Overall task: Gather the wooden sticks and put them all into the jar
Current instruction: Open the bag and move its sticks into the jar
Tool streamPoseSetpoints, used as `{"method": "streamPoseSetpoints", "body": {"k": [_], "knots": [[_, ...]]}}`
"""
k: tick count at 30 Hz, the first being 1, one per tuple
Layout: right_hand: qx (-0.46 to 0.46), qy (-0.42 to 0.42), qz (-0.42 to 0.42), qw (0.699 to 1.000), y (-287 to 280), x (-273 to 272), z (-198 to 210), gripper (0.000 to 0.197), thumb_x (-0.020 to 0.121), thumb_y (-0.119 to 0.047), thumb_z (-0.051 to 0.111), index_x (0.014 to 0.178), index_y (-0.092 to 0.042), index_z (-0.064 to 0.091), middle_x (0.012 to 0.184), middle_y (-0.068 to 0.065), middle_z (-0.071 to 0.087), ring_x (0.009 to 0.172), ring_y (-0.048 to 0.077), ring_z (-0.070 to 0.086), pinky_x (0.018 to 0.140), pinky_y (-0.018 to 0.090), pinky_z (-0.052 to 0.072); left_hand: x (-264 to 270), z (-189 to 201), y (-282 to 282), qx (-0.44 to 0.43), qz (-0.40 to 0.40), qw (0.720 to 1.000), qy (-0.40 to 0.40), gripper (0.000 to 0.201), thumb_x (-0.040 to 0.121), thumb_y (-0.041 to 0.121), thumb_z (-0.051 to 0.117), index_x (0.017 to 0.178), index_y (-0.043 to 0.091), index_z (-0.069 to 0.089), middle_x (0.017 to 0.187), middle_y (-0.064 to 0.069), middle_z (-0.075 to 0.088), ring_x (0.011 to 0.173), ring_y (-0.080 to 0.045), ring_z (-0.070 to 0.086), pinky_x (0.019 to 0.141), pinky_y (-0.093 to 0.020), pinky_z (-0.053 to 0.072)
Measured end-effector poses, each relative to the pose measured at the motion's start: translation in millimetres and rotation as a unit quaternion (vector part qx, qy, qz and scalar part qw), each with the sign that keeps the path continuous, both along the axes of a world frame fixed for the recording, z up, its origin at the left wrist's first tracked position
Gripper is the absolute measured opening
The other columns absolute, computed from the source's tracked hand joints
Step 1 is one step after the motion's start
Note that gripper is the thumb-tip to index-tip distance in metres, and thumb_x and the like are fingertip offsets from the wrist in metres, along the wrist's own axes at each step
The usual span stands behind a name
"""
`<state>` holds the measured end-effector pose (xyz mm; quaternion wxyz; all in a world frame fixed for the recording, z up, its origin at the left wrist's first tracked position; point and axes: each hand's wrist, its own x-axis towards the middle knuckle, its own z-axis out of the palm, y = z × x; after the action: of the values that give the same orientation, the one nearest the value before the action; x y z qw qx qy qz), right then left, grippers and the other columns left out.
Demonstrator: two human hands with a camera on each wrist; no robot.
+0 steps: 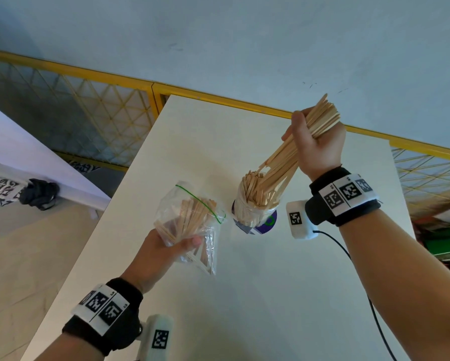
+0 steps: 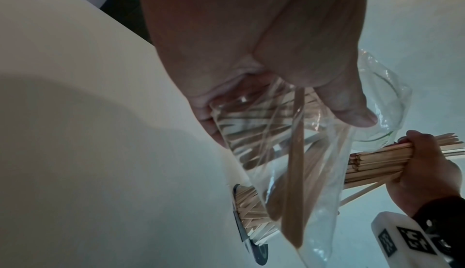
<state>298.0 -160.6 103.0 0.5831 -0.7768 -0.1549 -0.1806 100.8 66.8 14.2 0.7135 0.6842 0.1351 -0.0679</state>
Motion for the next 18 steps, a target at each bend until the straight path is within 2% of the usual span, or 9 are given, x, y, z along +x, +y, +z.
{"method": "streamPoseSetpoints", "body": {"k": [5,7,9,14,18], "knots": [[0.014,0.006,-0.041,0.999,5,8,6,0.041,0.091,-0.019,0.053,0.063,0.007,0.066,0.045,-0.019,0.061,0.048,0.000,0.059,0.055,0.013,0.047,-2,-1,-4,0.001,-0.005,1.000,0.009,0.026,0.068,0.028,0.076,0.094,0.033,0.076,0.097,0.000,0.078,0.088,-0.009,0.072,0.069,-0.020,0.058],[0.016,0.012,-0.047,0.999,8,12,7,0.041,0.090,-0.022,0.053,0.061,0.004,0.066,0.045,-0.016,0.061,0.046,0.002,0.059,0.054,0.018,0.049,-3,0,-3,-0.002,-0.003,1.000,0.008,0.029,0.064,0.035,0.077,0.093,0.035,0.076,0.097,0.003,0.078,0.089,-0.007,0.072,0.067,-0.019,0.057],[0.003,0.015,-0.040,0.999,10,12,7,0.041,0.090,-0.024,0.053,0.061,0.002,0.067,0.045,-0.017,0.061,0.046,0.003,0.060,0.054,0.017,0.049,-4,2,-3,-0.005,0.004,1.000,0.007,0.034,0.059,0.042,0.075,0.092,0.036,0.076,0.097,0.005,0.078,0.091,-0.006,0.072,0.065,-0.017,0.055],[-0.001,0.020,-0.009,1.000,7,0,-5,0.037,0.091,-0.016,0.054,0.063,0.005,0.065,0.047,-0.021,0.060,0.049,-0.002,0.059,0.054,0.009,0.045,-5,2,-2,-0.009,0.009,1.000,0.007,0.035,0.059,0.044,0.074,0.093,0.037,0.076,0.098,0.005,0.077,0.091,-0.007,0.072,0.064,-0.016,0.055],[0.022,0.017,-0.004,1.000,1,-6,-9,0.028,0.089,-0.011,0.055,0.064,-0.001,0.063,0.048,-0.020,0.062,0.049,-0.003,0.059,0.056,0.010,0.045,-5,1,-2,-0.012,0.007,1.000,0.011,0.034,0.060,0.042,0.074,0.093,0.035,0.077,0.099,0.005,0.077,0.092,-0.008,0.072,0.063,-0.017,0.055]]}}
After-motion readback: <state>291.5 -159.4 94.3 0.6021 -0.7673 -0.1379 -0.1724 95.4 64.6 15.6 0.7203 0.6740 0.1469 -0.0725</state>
